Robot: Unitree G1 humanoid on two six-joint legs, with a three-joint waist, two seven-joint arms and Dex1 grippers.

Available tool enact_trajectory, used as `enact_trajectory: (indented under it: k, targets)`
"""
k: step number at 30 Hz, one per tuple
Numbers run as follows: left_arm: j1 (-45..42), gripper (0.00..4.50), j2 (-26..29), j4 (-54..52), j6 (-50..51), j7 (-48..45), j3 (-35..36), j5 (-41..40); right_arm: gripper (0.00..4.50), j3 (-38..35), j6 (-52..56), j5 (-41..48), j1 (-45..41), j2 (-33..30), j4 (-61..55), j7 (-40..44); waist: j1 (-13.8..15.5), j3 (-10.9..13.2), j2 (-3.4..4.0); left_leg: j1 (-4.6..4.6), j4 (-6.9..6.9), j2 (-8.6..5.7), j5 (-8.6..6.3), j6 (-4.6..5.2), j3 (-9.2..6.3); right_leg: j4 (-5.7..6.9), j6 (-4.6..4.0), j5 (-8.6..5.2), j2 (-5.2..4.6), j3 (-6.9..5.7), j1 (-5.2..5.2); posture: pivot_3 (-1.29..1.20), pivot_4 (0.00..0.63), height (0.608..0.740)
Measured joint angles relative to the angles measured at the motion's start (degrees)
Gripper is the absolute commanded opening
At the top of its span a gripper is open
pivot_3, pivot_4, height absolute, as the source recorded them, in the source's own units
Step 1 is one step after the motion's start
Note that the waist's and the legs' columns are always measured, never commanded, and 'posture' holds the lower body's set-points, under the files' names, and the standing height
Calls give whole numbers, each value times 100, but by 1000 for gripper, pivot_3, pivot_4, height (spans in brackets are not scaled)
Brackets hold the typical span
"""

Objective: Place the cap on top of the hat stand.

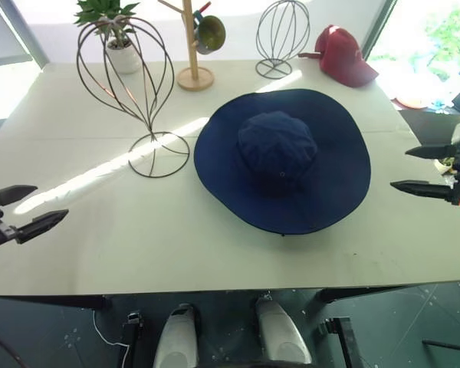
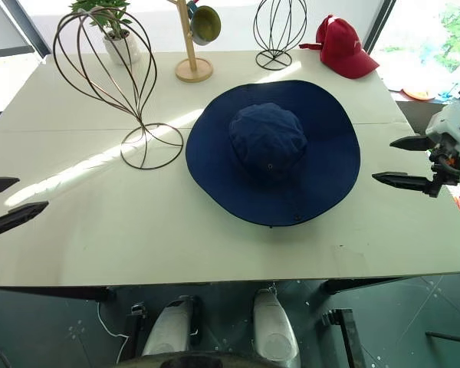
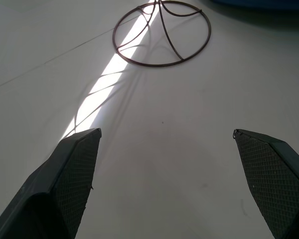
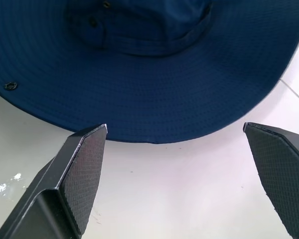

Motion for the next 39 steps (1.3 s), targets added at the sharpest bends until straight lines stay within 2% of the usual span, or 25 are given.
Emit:
enact_trajectory:
  k: [12, 18, 24, 29, 34, 39]
  targets:
    - [-63, 4442, -58, -24, -4, 58, -7, -1, 4500, 132, -347, -79, -138, 49, 301, -79, -1, 0, 0, 1, 0, 0, 0, 0, 0, 3, 0, 0, 2, 0, 0, 0, 150, 739]
    - [-774, 4442, -7, -61, 314, 47, -314, -344, 4500, -39, -185, 1, 111, 58, -55, -309, 10, -1, 1, 1, 4, 0, 1, 1, -3, 9, 1, 0, 5, 0, 4, 0, 150, 739]
    - [-2090, 4442, 351, -625, 1130, -239, -1132, -1413, 4500, -684, 347, 294, 1253, 94, -2191, -642, 19, -1, 0, 2, 5, 0, 1, 1, -9, 15, 7, 1, 10, 0, 8, 0, 150, 739]
    - [-3143, 4442, 399, -872, 1374, -702, -2349, -1821, 4500, -1186, 964, 476, 2458, 336, -4524, -1089, 23, -3, 0, 9, 7, 0, 1, 1, -18, 19, 11, 0, 17, -1, 16, 0, 150, 739]
    - [-3814, 4442, 314, -709, 1314, -1183, -3283, -1709, 4500, -1198, 704, -260, 3661, 751, -5592, -1590, 67, -4, -7, 0, 38, -1, 1, 1, -19, 20, 9, -1, 17, -1, 21, 0, 150, 739]
    - [-4195, 4442, 228, -502, 1195, -1498, -3717, -1514, 4500, -529, -10, -1501, 4006, 938, -5852, -2348, 68, -10, -17, 2, 53, -1, 1, 1, -19, 21, 6, 0, 15, -1, 29, 0, 150, 739]
